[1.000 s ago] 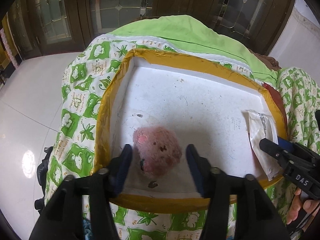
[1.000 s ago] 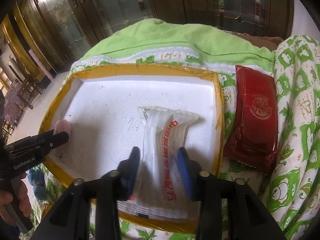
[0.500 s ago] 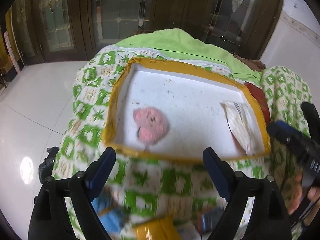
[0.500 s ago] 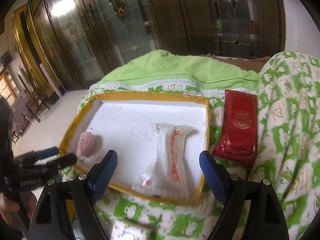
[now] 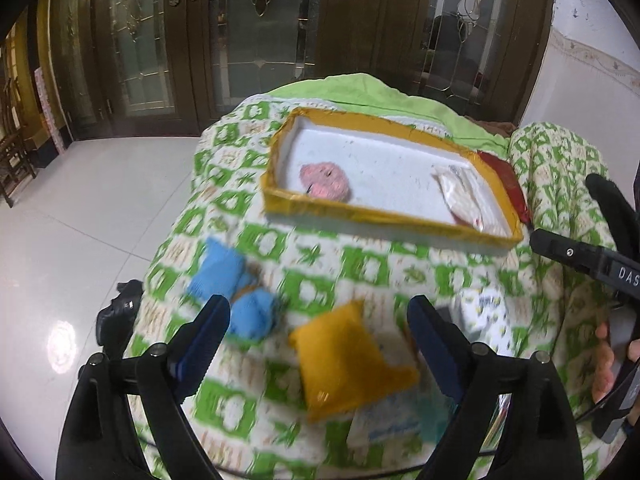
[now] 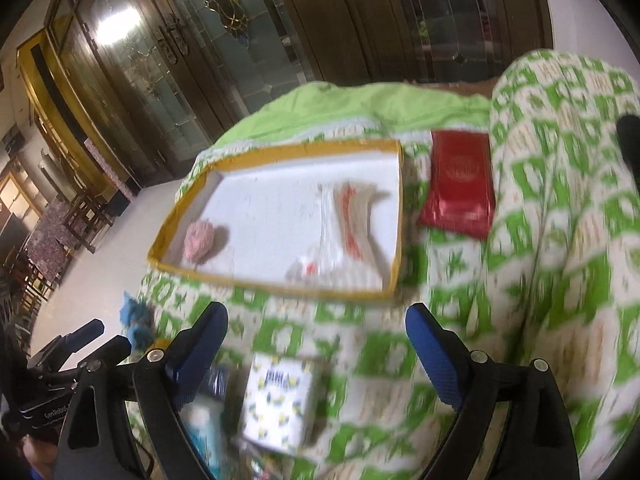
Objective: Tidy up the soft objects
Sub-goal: 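Move the left tool to the yellow envelope while the right tool moves to the tissue pack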
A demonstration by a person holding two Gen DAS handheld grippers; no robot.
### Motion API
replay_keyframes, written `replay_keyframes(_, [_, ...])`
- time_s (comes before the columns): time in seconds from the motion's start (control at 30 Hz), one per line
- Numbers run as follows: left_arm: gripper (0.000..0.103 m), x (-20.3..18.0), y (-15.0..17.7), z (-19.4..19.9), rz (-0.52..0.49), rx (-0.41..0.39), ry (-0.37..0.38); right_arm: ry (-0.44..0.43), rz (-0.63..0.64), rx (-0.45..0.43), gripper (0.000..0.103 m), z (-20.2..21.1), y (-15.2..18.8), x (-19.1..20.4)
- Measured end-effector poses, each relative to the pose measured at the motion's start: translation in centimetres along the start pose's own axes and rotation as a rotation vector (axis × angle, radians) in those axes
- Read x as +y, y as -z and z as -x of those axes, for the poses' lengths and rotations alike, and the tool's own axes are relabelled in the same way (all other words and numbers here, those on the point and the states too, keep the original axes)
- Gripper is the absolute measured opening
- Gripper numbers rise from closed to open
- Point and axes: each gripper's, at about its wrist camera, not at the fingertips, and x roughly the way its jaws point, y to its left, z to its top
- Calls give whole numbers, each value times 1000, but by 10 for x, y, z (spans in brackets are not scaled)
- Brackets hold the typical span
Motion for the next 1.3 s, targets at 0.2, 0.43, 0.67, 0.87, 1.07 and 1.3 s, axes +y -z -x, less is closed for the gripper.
replay_keyframes(0.2, [90, 14, 30, 21, 62, -4, 32, -22, -26, 35, 93, 13, 28, -5])
replay_keyframes(0.43, [91, 21, 51, 19, 118, 16, 54, -20, 14, 49, 93, 22, 50, -2])
replay_keyframes(0.67, [91, 24, 56, 17, 134, 20, 39, -1, 23, 67, 93, 16, 51, -3])
replay_keyframes(0.87, [91, 22, 59, 15, 122, 29, 35, 8, 50, 103, 85, 8, 53, 2])
replay_keyframes(1.07, [91, 17, 58, 14, 105, 33, 53, 13, 58, 111, 82, 5, 55, 3])
replay_keyframes(1.3, [91, 11, 52, 10, 114, 47, 87, 7, 59, 130, 81, -3, 55, 9])
